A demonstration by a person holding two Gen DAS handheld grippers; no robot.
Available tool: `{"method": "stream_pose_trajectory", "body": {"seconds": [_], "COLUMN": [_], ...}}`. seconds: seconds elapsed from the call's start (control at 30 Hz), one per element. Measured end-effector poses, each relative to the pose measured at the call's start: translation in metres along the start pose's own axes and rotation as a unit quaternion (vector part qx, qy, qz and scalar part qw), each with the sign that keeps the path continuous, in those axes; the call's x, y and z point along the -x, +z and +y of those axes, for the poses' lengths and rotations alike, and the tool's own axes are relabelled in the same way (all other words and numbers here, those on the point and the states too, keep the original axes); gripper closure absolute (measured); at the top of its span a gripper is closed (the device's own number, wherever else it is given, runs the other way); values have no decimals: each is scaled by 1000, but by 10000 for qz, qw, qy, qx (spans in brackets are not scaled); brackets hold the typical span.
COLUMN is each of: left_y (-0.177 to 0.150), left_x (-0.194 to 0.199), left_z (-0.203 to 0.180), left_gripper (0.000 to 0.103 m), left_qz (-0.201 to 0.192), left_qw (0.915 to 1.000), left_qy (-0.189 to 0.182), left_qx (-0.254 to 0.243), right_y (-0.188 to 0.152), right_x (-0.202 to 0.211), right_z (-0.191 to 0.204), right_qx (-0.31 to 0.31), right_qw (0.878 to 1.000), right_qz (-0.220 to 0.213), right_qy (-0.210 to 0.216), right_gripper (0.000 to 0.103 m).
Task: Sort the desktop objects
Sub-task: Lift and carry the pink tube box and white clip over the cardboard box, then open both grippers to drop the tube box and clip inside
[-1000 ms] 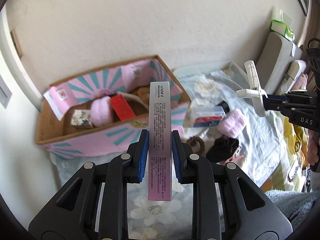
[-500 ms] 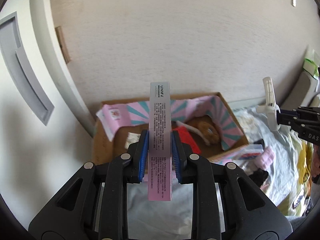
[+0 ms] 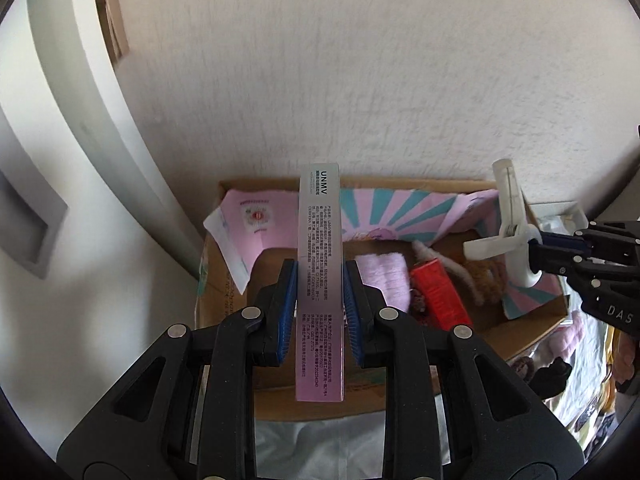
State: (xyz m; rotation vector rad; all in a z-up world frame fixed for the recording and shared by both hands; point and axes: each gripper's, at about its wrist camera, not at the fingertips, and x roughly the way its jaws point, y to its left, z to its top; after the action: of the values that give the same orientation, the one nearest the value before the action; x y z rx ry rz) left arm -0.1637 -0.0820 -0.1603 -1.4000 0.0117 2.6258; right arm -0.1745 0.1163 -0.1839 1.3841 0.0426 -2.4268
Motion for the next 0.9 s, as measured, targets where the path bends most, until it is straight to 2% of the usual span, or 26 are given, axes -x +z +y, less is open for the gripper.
{"method": "stream_pose_trajectory", "body": {"seconds": [0.1, 0.23, 0.43, 0.47, 0.5, 0.53, 0.57, 0.6, 0.63, 0.67, 0.77, 0.83, 0.9], "left_y": [-5, -11, -16, -16, -16, -15, -15, -15, -16, -16, -18, -20, -19], "left_x": [-14, -27, -33, -33, -33, -32, -29, -24, -19, -13, -1, 5, 9], "left_z": [5, 3, 3, 4, 5, 5, 4, 3, 2, 1, -2, -4, 1], "left_gripper": [83, 83, 82, 80, 62, 27, 11, 1, 1, 1, 1, 1, 1], "left_qz": [143, 301, 411, 428, 437, 431, 381, 263, 144, 79, -21, -94, -134], "left_qw": [9999, 9995, 9991, 9991, 9990, 9990, 9991, 9992, 9993, 9993, 9979, 9965, 9968], "left_qy": [-34, 28, 60, 53, 57, 102, 202, 297, 322, 333, 596, 784, 782], "left_qx": [76, -74, -104, -58, -31, -25, -45, -84, -123, -161, -265, -268, -137], "right_y": [1, -3, -4, -4, -4, -2, -2, -2, -3, -4, -8, -11, -12], "right_x": [-23, -43, -53, -54, -55, -56, -56, -56, -53, -47, -29, -20, -11], "right_z": [6, 12, 11, 9, 7, 4, 1, -3, -7, -11, -20, -23, -21], "right_qx": [41, 46, -59, -119, -198, -297, -424, -545, -663, -780, -1037, -1087, -1045], "right_qw": [9997, 9987, 9980, 9977, 9972, 9964, 9956, 9949, 9947, 9945, 9925, 9926, 9938], "right_qz": [249, 502, 626, 662, 703, 748, 779, 781, 723, 604, 365, 286, 233], "right_qy": [20, 62, 98, 119, 173, 252, 311, 319, 315, 346, 528, 450, 294], "right_gripper": [91, 91, 91, 91, 88, 79, 72, 52, 38, 36, 34, 34, 34]}}
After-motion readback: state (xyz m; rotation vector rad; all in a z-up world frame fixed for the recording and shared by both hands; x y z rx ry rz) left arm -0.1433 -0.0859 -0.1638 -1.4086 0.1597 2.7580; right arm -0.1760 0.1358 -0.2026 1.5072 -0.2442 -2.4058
